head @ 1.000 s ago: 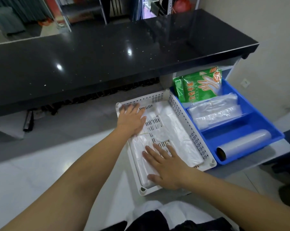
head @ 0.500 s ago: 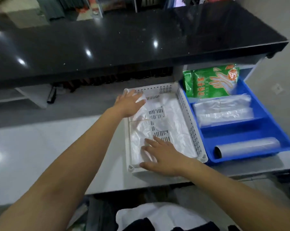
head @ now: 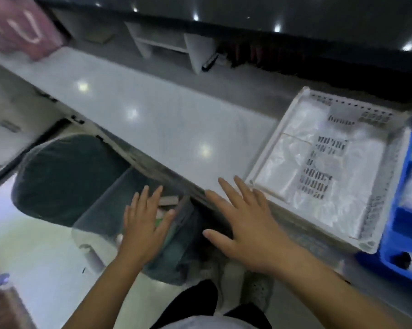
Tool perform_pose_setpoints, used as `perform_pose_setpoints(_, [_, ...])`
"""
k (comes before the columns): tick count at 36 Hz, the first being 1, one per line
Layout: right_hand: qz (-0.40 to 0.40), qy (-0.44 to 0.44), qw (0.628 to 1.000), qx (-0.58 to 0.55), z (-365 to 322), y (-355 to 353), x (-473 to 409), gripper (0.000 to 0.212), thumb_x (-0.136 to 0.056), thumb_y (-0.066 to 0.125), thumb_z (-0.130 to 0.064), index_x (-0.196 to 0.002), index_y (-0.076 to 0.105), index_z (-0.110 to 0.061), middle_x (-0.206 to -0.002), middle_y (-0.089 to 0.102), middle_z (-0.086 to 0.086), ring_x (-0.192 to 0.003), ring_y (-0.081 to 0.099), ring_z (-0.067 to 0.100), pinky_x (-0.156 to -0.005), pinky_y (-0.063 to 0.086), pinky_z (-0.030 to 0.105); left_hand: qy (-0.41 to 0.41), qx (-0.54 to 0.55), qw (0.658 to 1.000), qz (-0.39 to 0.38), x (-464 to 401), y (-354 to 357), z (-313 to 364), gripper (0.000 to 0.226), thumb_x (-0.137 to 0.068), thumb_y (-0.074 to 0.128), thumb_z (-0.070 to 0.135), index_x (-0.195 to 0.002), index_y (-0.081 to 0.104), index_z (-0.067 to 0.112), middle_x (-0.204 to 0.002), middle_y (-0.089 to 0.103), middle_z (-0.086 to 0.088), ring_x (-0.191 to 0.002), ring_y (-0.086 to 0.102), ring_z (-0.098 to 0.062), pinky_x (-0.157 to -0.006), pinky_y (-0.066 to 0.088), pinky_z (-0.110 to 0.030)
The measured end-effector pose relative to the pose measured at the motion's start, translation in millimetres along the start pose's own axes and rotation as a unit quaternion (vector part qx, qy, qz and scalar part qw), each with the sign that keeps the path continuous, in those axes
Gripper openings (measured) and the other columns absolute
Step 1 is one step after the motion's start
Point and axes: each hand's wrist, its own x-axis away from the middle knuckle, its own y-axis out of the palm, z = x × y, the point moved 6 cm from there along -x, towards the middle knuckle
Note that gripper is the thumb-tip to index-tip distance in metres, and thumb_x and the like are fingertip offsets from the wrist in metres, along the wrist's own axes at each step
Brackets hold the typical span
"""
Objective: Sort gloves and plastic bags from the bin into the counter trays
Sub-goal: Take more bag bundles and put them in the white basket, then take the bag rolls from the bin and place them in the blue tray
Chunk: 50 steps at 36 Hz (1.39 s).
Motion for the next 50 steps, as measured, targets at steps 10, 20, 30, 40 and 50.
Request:
perform_pose_setpoints(10, [-0.104,0.017,0.994,0.025,-65.5,135.2,-33.3,0.076,-0.091,0.036,-0.07,-0.156,0.011,-0.041,-0.167,-0.008,-0.008,-0.15,-0.02,0.018,-0.12,-0.003,0.056,-0.153,0.037,0.986,-0.057,111.8,47.7,-145.5,0.086,-0.077,0.001,0.085,-0.153,0.004,0.047,-0.167,-0.005,0.006,-0.153,-0.004,-0.022,-0.122,0.005,-0.049])
perform_pose_setpoints(20, [-0.227,0.098,0.969,0.019,-121.9,248.0,-18.3,0.073,-0.091,0.041,-0.071,-0.155,0.015,-0.044,-0.166,0.001,-0.011,-0.152,-0.007,0.017,-0.119,0.006,0.056,-0.208,0.128,0.964,-0.107,171.3,72.6,-250.3,0.072,-0.093,0.026,0.072,-0.155,0.006,0.042,-0.167,-0.003,0.004,-0.153,-0.003,-0.024,-0.123,0.006,-0.049])
perform_pose_setpoints(30, [-0.224,0.077,0.966,0.102,-149.3,260.9,-59.9,0.072,-0.09,0.042,-0.07,-0.154,0.021,-0.043,-0.166,0.01,-0.009,-0.152,0.001,0.017,-0.118,0.01,0.053,-0.285,0.195,0.929,-0.136,186.9,110.7,-315.4,0.072,-0.094,0.03,0.069,-0.156,0.014,0.037,-0.167,0.008,-0.002,-0.152,0.006,-0.027,-0.122,0.009,-0.05])
perform_pose_setpoints(40, [-0.336,0.058,0.929,0.141,-120.6,316.0,-154.5,0.08,-0.089,0.04,-0.072,-0.156,0.012,-0.038,-0.167,0.0,-0.004,-0.152,-0.003,0.025,-0.117,0.01,0.059,-0.277,0.155,0.928,-0.196,130.2,111.5,-334.4,0.074,-0.094,0.046,0.058,-0.156,0.016,0.032,-0.166,0.009,-0.005,-0.152,0.007,-0.03,-0.122,0.011,-0.048])
perform_pose_setpoints(50, [-0.399,-0.022,0.889,0.224,-35.6,360.2,-204.7,0.077,-0.081,0.02,-0.081,-0.15,-0.002,-0.053,-0.165,-0.015,-0.008,-0.15,-0.015,0.031,-0.112,0.001,0.067,-0.225,0.131,0.923,-0.284,1.7,154.6,-344.0,0.064,-0.095,0.054,0.042,-0.153,0.031,0.026,-0.16,0.031,-0.009,-0.145,0.029,-0.028,-0.116,0.027,-0.041])
